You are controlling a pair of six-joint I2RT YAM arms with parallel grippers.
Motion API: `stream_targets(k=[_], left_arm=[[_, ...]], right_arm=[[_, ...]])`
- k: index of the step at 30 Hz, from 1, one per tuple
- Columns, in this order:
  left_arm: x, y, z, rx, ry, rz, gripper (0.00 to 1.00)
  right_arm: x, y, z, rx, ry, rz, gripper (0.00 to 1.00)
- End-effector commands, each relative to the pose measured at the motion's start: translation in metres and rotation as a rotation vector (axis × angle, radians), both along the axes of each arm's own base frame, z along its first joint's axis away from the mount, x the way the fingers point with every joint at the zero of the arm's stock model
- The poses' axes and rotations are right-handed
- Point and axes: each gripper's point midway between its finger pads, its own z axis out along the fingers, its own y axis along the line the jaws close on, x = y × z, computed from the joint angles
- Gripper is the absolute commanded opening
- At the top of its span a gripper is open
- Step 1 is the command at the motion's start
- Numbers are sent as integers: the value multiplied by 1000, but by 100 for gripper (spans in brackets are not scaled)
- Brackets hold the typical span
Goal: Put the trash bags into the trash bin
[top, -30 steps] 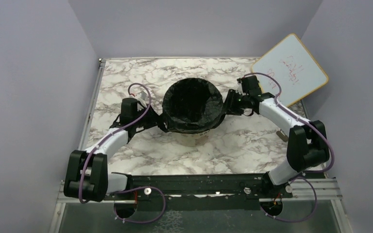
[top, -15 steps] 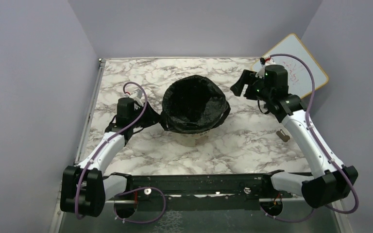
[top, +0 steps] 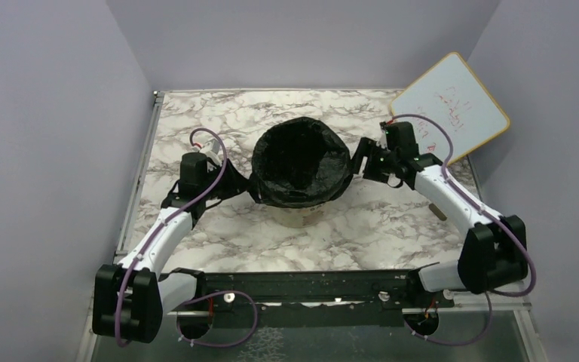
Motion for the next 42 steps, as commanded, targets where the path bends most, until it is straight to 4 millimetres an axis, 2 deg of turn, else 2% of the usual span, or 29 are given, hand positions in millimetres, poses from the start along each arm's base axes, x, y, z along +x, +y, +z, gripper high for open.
stream_targets(k=[1, 3, 5, 9, 11, 13, 17, 20, 22, 23, 25, 27, 31, 33, 36, 38, 42], left_arm=[[0, 2, 11, 0, -28, 0, 42], [-1, 3, 11, 1, -27, 5, 42], [-2, 3, 13, 1, -29, 6, 42], [-4, 5, 15, 12, -38, 10, 42], [-4, 6, 16, 13, -41, 13, 42], [-4, 5, 19, 8, -48, 12, 42], [-4, 5, 18, 7, -47, 12, 43], [-4, 5, 18, 6, -46, 12, 43], [-4, 5, 16, 3, -45, 16, 45], [-4, 5, 15, 0, -43, 19, 47], [-5, 5, 11, -6, -35, 27, 49], [-5, 7, 1, -5, -7, 48, 52], [-5, 6, -10, 0, 32, 40, 52], [-5, 2, -9, -22, 24, 23, 52], [-5, -2, -7, -45, 24, 11, 53], [-6, -4, -8, -57, 23, 1, 53], [-10, -6, -22, -43, 82, -31, 54]], right_arm=[[-10, 31, -29, 146, 125, 100, 71], [-4, 21, -43, 81, 180, 46, 67], [3, 13, -45, 21, 187, 21, 66], [14, 7, -18, -27, 134, 21, 66], [18, -4, -3, -65, 89, -29, 72], [18, -19, 3, -102, 61, -111, 77], [14, -36, 12, -141, 6, -186, 78], [16, -49, 40, -172, -69, -231, 76], [16, -59, 74, -173, -155, -289, 75], [15, -58, 92, -149, -217, -276, 75], [10, -28, 133, -53, -388, -78, 73], [-1, 5, 166, 89, -475, 83, 68], [-24, 63, 204, 307, -451, 365, 50], [-31, 95, 204, 272, -425, 454, 49], [-50, 143, 188, 131, -403, 567, 49], [-52, 161, 169, 47, -366, 584, 49], [-48, 164, 114, -300, -279, 548, 48]])
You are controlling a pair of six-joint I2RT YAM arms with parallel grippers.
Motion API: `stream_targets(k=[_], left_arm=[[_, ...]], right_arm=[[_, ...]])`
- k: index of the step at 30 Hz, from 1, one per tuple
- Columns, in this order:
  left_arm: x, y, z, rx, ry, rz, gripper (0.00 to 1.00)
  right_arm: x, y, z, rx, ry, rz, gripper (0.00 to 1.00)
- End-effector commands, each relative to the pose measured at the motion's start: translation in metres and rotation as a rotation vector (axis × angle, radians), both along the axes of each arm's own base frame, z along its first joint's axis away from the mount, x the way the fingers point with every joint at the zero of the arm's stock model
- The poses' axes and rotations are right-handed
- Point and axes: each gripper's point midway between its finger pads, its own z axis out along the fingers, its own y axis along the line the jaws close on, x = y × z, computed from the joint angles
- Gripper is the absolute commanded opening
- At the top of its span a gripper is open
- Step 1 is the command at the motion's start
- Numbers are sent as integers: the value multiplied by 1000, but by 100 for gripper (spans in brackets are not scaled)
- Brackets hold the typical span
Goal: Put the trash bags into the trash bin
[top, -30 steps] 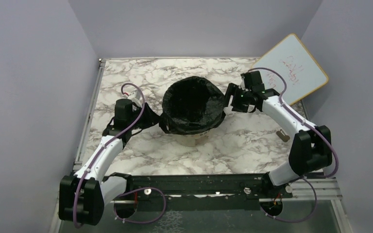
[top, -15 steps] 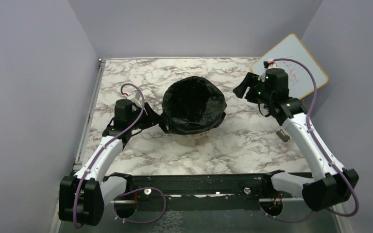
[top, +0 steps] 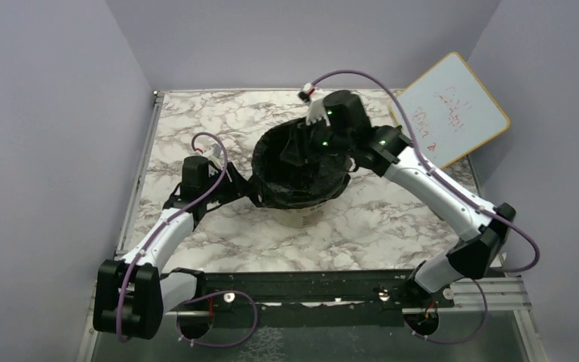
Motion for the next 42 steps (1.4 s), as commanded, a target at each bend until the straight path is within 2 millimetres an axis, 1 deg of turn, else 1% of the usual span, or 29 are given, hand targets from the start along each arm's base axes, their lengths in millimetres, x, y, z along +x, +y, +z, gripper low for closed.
stream_targets(k=[1, 3, 5, 8, 11, 14, 18, 21, 25, 31, 34, 36, 40, 42], left_arm=[[-2, -4, -11, -14, 42, -40, 54], [0, -7, -9, -31, 29, -40, 54], [2, -10, -6, -55, 18, -42, 54], [6, -12, -4, -68, 12, -50, 54], [5, -14, -10, -75, 31, -59, 54], [4, -16, -13, -92, 40, -63, 54], [4, -19, -15, -118, 45, -64, 53], [5, -20, -15, -127, 42, -61, 52], [5, -19, -18, -124, 52, -58, 52], [6, -24, -20, -165, 64, -54, 50], [6, -25, -20, -167, 61, -62, 49], [5, -26, -19, -170, 58, -72, 49], [5, -26, -19, -168, 54, -83, 49], [4, -26, -24, -160, 68, -80, 47]], right_arm=[[8, -19, -68, -444, -30, -121, 48], [8, -16, -92, -535, 10, -103, 48], [9, -12, -109, -579, 44, -89, 48], [12, -6, -126, -591, 59, -78, 48], [12, 0, -141, -580, 66, -57, 48], [6, 5, -167, -599, 112, -10, 49], [4, 1, -200, -651, 160, -25, 48], [4, 0, -213, -669, 171, -27, 48], [3, -2, -225, -686, 192, -31, 48], [-5, -4, -249, -709, 237, -7, 48], [-6, -5, -253, -718, 255, -12, 48], [-5, -2, -247, -700, 248, -12, 49], [-1, 5, -215, -644, 209, -18, 49], [1, 8, -194, -605, 182, -23, 49]])
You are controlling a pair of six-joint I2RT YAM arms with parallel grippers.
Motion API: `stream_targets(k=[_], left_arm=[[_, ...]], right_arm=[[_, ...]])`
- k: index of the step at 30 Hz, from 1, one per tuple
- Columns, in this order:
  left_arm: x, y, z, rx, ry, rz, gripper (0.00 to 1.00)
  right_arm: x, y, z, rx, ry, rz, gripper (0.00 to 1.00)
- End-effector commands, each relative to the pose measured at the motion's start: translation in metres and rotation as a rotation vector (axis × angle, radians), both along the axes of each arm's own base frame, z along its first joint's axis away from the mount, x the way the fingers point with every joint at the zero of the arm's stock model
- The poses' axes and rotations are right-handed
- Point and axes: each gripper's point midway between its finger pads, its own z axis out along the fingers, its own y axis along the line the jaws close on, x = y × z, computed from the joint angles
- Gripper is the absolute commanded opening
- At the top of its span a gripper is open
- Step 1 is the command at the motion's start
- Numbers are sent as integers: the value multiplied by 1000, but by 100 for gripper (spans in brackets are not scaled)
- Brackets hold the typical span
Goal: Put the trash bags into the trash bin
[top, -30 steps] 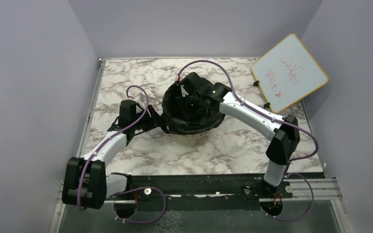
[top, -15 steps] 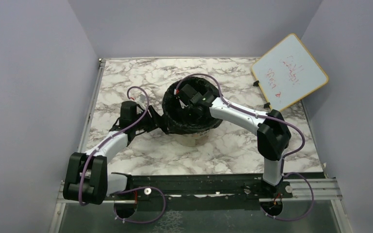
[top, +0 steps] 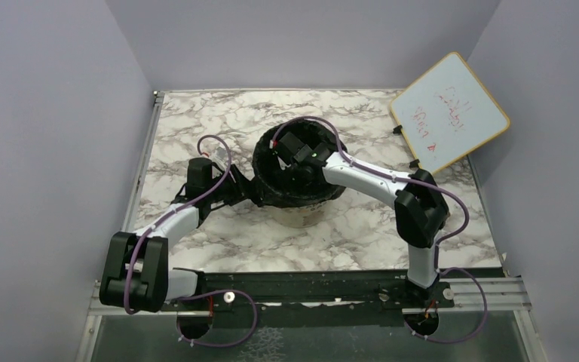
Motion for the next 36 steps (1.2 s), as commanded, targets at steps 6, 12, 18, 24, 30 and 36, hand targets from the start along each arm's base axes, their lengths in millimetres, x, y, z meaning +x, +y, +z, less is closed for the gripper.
stream_targets(k=[6, 12, 18, 24, 30, 36], left_arm=[[1, 9, -7, 71, -18, 26, 42], [-2, 2, -2, 55, -31, -31, 42], [-7, -5, -13, 49, 4, -82, 42], [-5, -5, -18, 53, 11, -73, 41], [-5, -10, -20, 16, 15, -71, 41], [-3, -12, -12, 11, -5, -77, 41]], right_arm=[[23, -4, 79, 110, -209, -102, 49], [17, -4, 42, 63, -145, -80, 48], [14, 10, -2, 42, -56, -49, 47], [3, -2, -44, -19, 8, -72, 43], [-7, -4, -67, -44, 68, -54, 43], [-24, -15, -105, -106, 154, -56, 42]])
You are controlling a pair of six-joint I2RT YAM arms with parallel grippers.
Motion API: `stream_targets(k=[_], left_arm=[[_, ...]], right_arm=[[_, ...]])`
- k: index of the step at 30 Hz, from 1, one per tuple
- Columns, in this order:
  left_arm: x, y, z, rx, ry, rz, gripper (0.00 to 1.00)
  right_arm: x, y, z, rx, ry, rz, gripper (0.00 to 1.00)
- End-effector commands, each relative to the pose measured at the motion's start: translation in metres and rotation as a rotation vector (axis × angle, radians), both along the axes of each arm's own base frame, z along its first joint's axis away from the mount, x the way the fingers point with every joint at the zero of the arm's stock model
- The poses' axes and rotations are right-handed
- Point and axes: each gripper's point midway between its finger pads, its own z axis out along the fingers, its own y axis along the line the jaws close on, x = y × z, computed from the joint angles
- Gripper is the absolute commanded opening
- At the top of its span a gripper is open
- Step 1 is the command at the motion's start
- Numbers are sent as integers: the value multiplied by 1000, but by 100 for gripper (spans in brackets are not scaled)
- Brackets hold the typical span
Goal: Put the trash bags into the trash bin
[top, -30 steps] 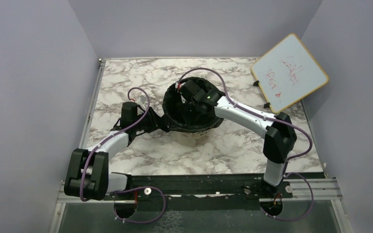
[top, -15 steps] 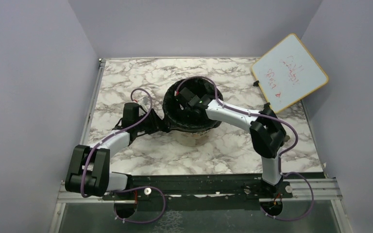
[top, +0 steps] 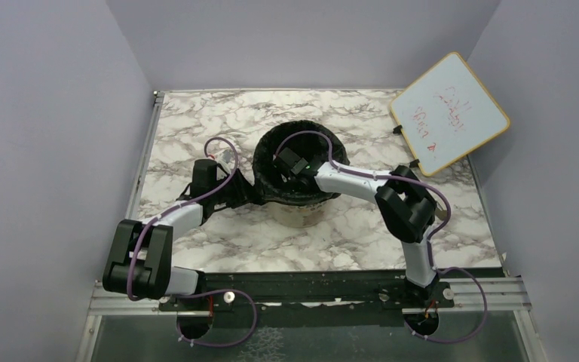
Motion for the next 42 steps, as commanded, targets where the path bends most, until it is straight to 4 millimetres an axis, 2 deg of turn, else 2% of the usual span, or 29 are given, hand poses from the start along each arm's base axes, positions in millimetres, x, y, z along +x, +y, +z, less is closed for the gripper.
stream_targets(k=[1, 4, 6, 8, 14, 17, 22, 25, 28, 31, 34, 36, 38, 42], left_arm=[[0, -6, 12, -27, -38, -26, 41], [1, -4, 16, -17, -51, -23, 41], [0, -4, 18, -12, -56, -24, 41], [0, -3, 20, -8, -59, -22, 41], [2, -2, 23, -2, -67, -17, 42], [2, -2, 23, 0, -63, -15, 42], [2, -2, 23, -1, -63, -14, 42], [3, -3, 24, -3, -66, -16, 42], [3, -4, 25, -6, -66, -21, 42], [3, -4, 25, -3, -66, -28, 42], [2, -4, 24, -1, -64, -27, 42], [2, -3, 24, 1, -64, -27, 42], [2, -3, 24, 3, -60, -27, 42], [3, -3, 24, 4, -62, -20, 42]], right_arm=[[-19, -10, -47, -56, 105, -14, 42], [-27, -19, -60, -86, 131, -39, 42], [-26, -20, -54, -80, 118, -61, 41], [-20, -11, -34, -26, 79, -52, 42], [4, 16, 49, 138, -67, -14, 44], [7, 18, 68, 184, -108, -6, 45], [-3, 19, 62, 214, -77, -3, 45], [-11, 32, 56, 282, -40, 42, 45], [-19, 41, 27, 304, 23, 72, 46], [-20, 34, -2, 202, 93, 28, 45], [-12, 25, -11, 139, 62, -10, 44], [-5, 15, -7, 85, 27, -34, 44], [-1, 14, 8, 87, -6, -26, 44], [4, 19, 48, 157, -72, -6, 47]])
